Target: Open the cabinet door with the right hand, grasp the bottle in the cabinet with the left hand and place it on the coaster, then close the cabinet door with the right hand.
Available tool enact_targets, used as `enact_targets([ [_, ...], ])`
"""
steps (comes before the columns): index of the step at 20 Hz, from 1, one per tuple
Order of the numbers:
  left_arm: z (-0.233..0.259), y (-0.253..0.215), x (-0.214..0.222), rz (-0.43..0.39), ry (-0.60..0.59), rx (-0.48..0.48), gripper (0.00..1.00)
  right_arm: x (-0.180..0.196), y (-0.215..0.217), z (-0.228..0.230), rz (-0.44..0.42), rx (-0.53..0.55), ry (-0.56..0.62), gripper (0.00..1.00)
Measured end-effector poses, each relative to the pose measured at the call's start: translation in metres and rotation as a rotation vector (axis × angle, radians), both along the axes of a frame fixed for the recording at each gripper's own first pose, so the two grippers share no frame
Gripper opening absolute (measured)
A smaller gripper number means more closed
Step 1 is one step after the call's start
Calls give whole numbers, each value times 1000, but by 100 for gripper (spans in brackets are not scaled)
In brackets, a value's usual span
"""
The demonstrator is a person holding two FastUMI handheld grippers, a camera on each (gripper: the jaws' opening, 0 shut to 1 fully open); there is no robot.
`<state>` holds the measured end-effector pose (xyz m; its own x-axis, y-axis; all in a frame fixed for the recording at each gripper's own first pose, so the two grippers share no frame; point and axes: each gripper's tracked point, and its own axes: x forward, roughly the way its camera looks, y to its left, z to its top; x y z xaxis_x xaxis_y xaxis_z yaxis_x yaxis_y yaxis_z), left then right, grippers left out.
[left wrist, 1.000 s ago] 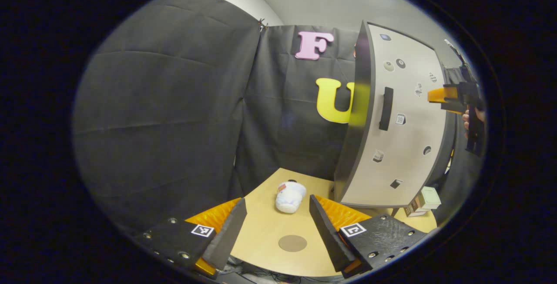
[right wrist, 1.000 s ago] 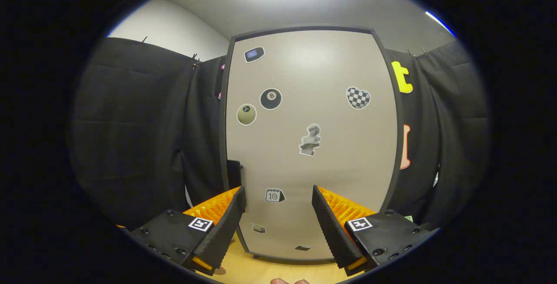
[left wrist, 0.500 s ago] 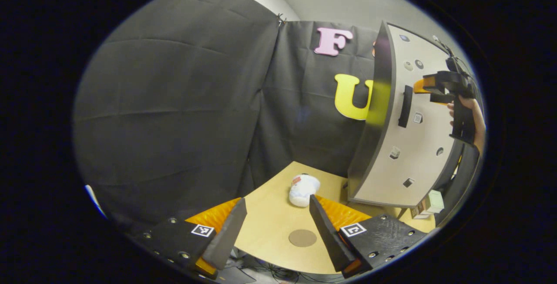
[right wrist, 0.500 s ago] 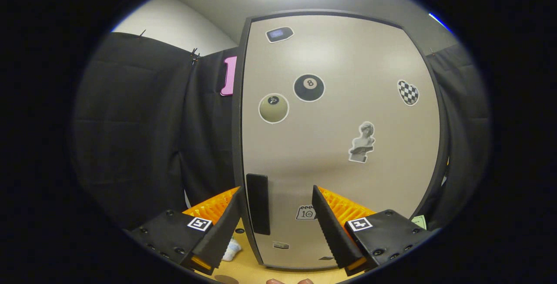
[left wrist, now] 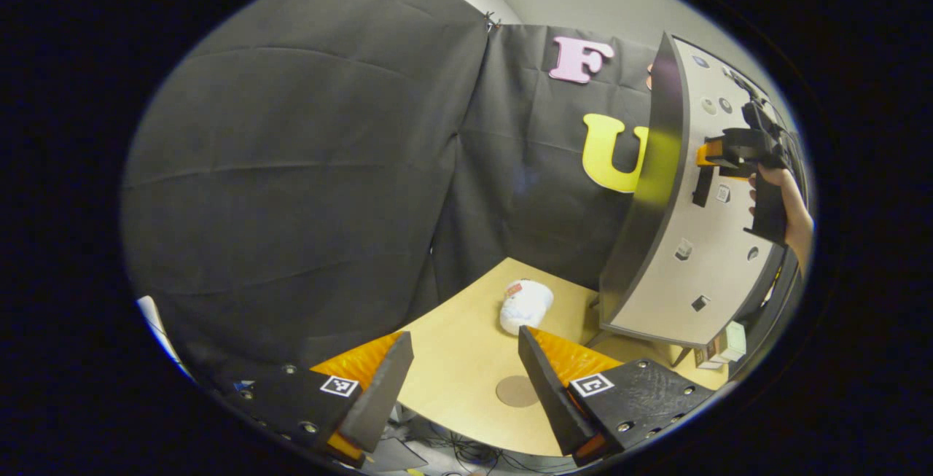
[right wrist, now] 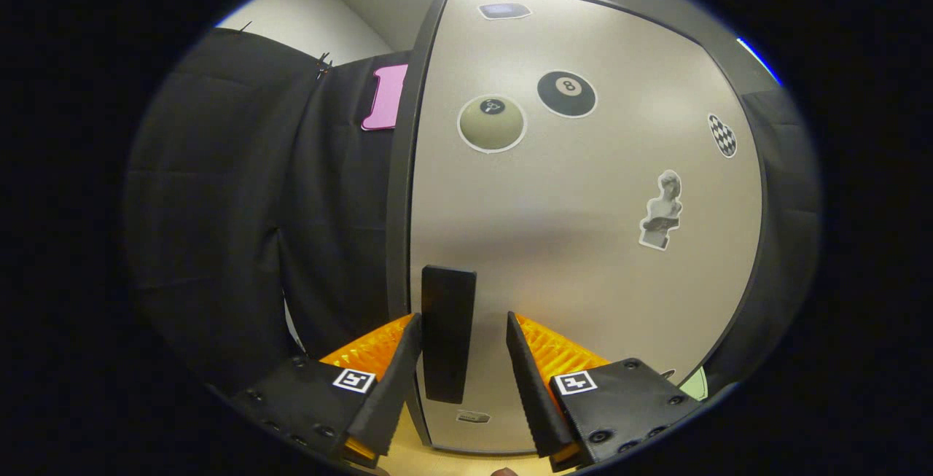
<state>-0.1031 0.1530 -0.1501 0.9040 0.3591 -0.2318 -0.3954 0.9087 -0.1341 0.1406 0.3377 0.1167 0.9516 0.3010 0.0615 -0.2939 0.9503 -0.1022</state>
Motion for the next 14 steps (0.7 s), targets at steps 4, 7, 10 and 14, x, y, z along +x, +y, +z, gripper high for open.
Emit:
enact_targets([
  [4, 1, 1, -1, 11, 10, 15, 88, 1, 8, -6, -32, 22, 26, 43],
  [7, 1, 1, -1, 8, 11, 9, 89, 2, 9, -7, -81, 34, 27, 36],
  [10, 1, 1, -1, 11, 17, 9, 88, 2, 9, -8, -77, 56, 48, 32],
  [14, 1, 1, -3, 8, 24, 14, 89, 1, 10, -7, -24, 84, 53, 19],
])
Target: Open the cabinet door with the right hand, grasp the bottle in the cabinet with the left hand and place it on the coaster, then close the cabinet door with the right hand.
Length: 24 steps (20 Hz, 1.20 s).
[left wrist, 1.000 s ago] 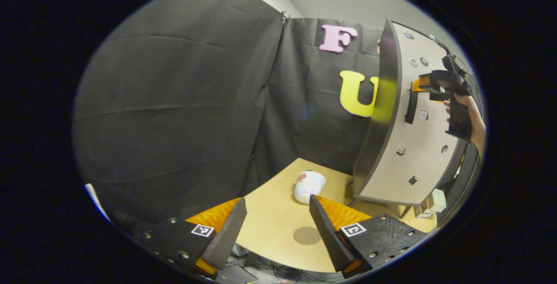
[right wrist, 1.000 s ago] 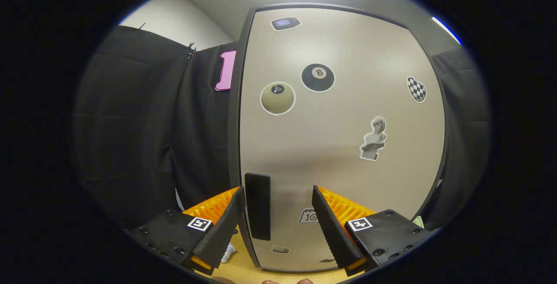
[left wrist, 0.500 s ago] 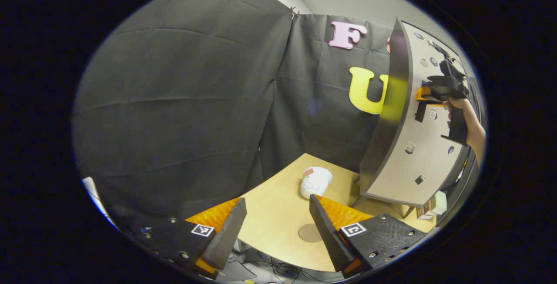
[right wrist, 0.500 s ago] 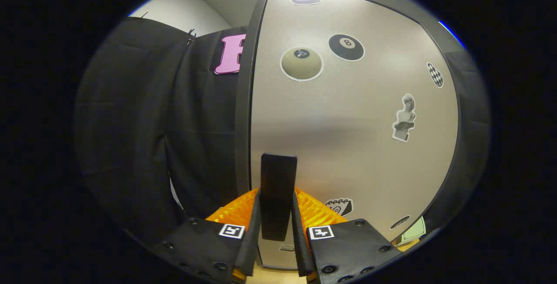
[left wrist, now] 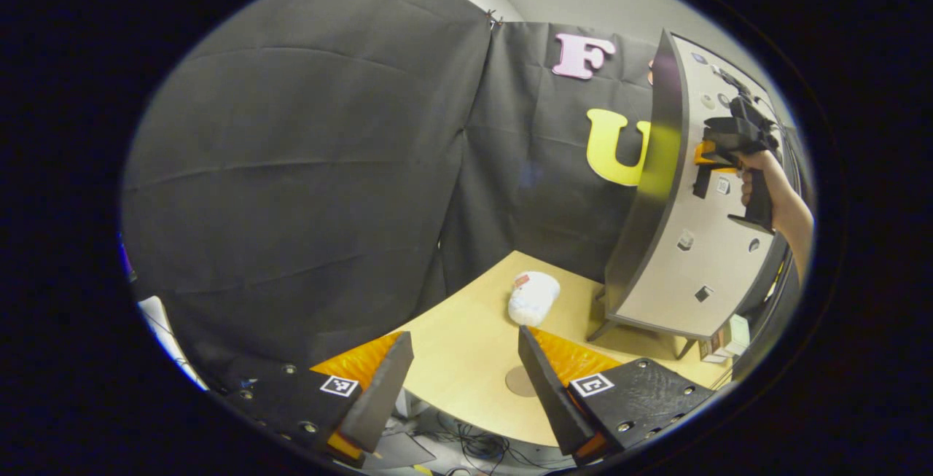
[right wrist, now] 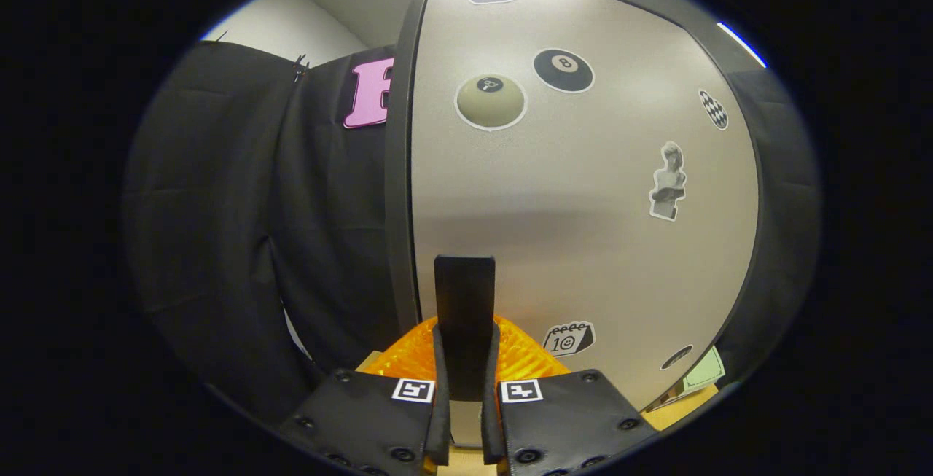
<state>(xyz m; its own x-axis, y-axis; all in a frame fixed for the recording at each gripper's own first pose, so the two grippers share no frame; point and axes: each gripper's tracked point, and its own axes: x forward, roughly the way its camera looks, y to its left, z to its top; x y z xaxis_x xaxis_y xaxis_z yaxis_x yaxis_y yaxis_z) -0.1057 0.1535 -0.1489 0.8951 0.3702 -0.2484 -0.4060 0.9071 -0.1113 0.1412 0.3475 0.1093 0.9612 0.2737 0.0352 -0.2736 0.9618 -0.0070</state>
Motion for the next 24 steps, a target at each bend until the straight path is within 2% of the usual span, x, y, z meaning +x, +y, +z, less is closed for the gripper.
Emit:
enact_targets([
  [4, 3, -2, 3, -31, -23, 18, 88, -4, -1, -2, 51, -18, 10, 10],
  [11, 10, -6, 3, -87, -32, 91, 88, -33, -6, -5, 178, -52, -31, 10],
  [19, 23, -17, 4, -126, -27, 152, 88, -54, -29, -13, 342, -32, 4, 9],
  [24, 29, -32, 1, -177, -22, 148, 88, -59, -45, -17, 418, -44, 27, 9],
])
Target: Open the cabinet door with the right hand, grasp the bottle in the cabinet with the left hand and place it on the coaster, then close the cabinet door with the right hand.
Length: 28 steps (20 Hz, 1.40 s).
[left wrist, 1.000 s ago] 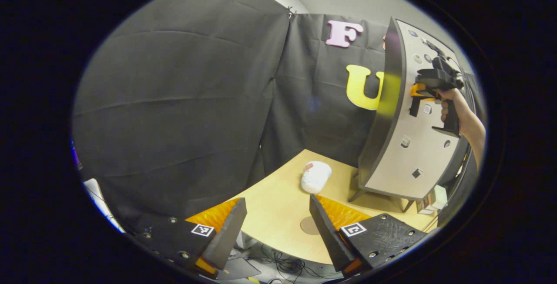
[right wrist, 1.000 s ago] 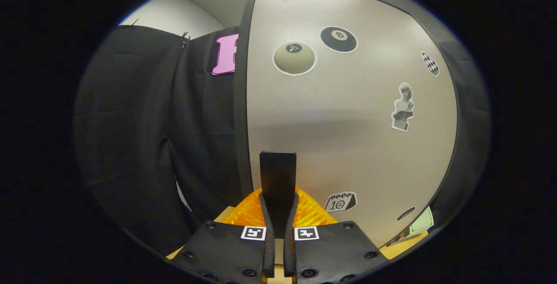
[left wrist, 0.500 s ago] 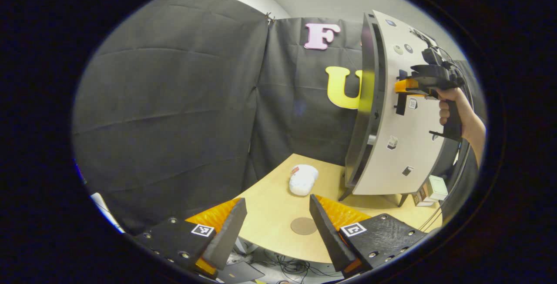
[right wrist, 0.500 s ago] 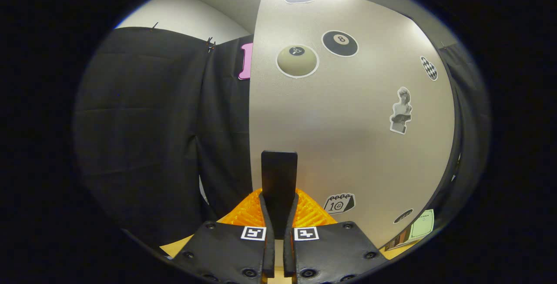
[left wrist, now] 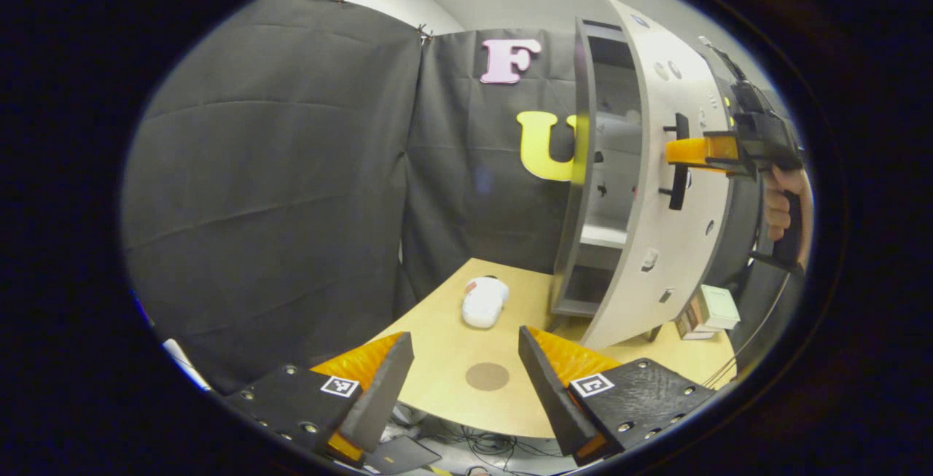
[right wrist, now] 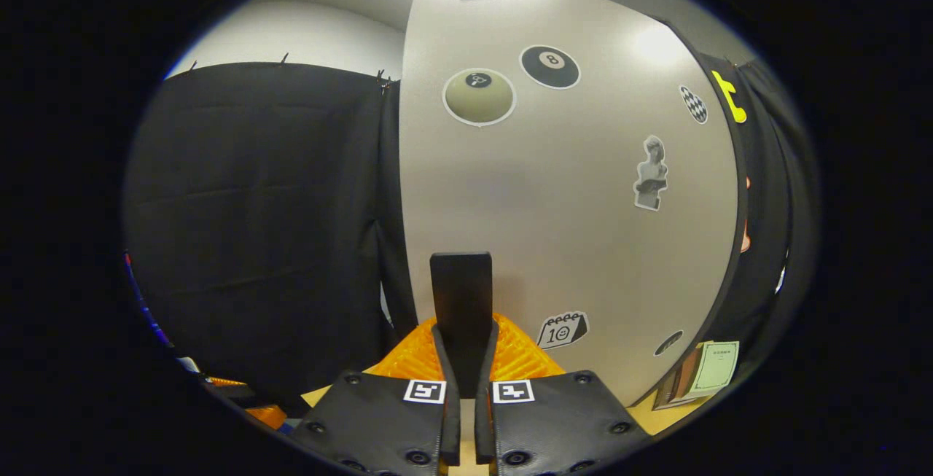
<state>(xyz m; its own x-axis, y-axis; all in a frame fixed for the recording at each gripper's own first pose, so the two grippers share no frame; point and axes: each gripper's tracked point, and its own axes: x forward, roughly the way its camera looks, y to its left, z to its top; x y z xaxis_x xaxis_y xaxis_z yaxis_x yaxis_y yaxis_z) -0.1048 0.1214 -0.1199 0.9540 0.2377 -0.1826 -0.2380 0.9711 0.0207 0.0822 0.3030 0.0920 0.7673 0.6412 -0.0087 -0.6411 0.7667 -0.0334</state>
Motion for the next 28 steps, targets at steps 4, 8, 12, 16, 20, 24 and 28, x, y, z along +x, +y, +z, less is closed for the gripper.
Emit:
enact_targets([
  [4, 3, -2, 0, 4, 6, 34, 88, 0, -13, -3, 23, 20, 21, 10],
  [8, 0, -18, -3, -31, 4, -10, 89, -5, -27, -5, 37, 42, 49, 10],
  [12, -5, -28, -8, -48, 34, 2, 89, -10, -43, -5, 27, 70, 55, 10],
  [16, -7, -59, -17, -92, 42, 33, 88, -12, -58, -7, -9, 81, 62, 9],
  [20, -20, -94, -15, -161, 71, 47, 88, -12, -76, -6, -65, 104, 53, 9],
  [24, -36, -128, -8, -222, 106, 40, 88, -7, -95, -7, -144, 126, 54, 8],
  [28, -30, -156, 4, -286, 100, 50, 88, 0, -112, -5, -221, 177, 63, 8],
])
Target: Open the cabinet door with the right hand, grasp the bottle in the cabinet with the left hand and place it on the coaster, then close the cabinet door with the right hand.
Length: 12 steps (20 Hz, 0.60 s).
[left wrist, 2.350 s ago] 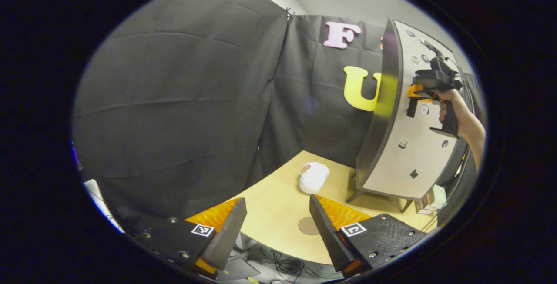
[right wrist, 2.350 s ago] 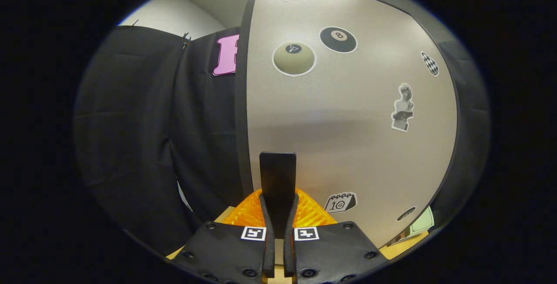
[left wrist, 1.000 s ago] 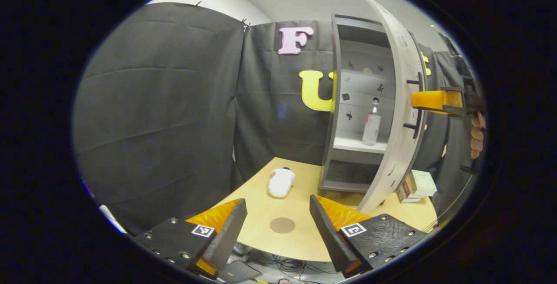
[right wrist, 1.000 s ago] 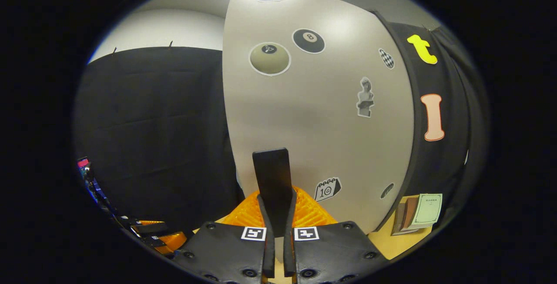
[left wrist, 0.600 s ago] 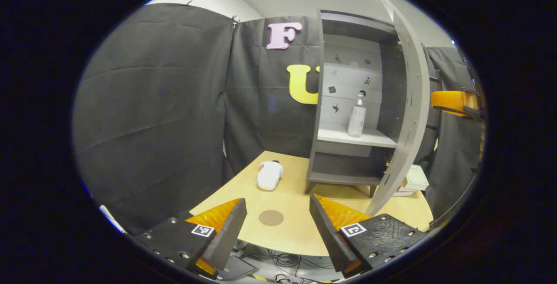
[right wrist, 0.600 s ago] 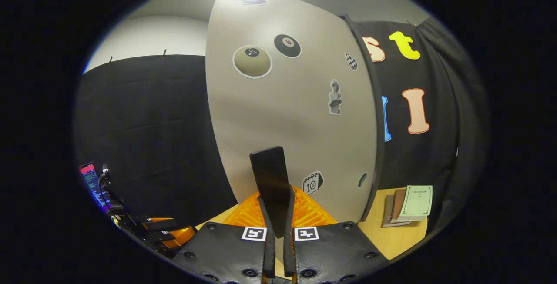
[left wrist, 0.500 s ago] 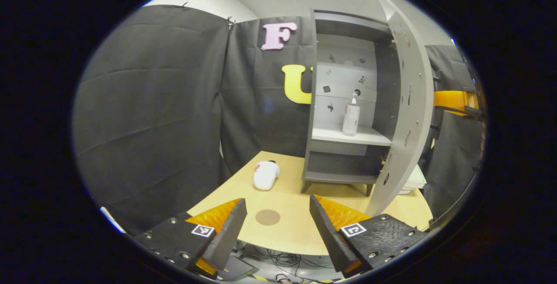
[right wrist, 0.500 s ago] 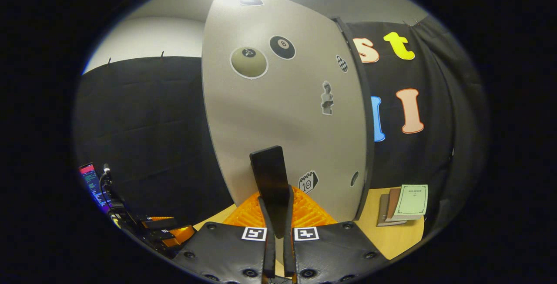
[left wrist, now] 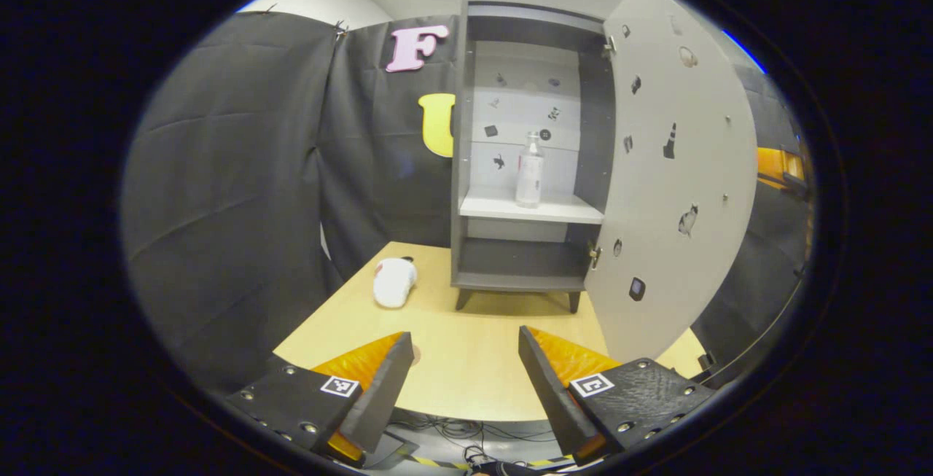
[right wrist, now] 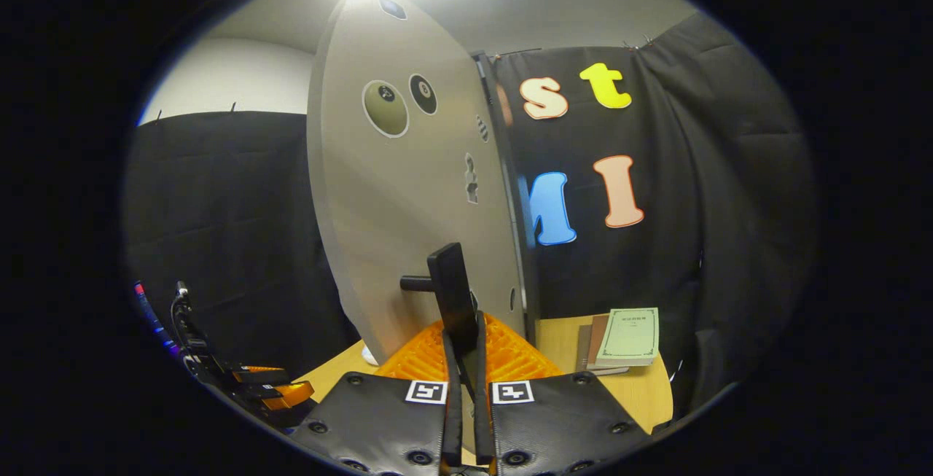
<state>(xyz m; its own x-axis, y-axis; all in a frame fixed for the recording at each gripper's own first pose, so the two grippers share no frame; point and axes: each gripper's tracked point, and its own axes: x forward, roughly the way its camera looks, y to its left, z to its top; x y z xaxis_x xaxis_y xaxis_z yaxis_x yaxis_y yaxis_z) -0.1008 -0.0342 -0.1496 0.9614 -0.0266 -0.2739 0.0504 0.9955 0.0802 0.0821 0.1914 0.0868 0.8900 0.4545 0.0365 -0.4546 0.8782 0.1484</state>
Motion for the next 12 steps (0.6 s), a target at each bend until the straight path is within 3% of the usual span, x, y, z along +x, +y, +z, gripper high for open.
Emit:
enact_targets([
  [4, 5, -17, 23, -56, -6, 7, 88, -1, 2, -2, -27, 88, 44, 5],
  [5, 1, -17, 28, -59, 9, 8, 88, -2, 4, -1, -22, 101, 41, 8],
  [12, -9, -8, 73, -139, 42, -46, 89, -3, -4, -4, -111, 115, 53, 8],
])
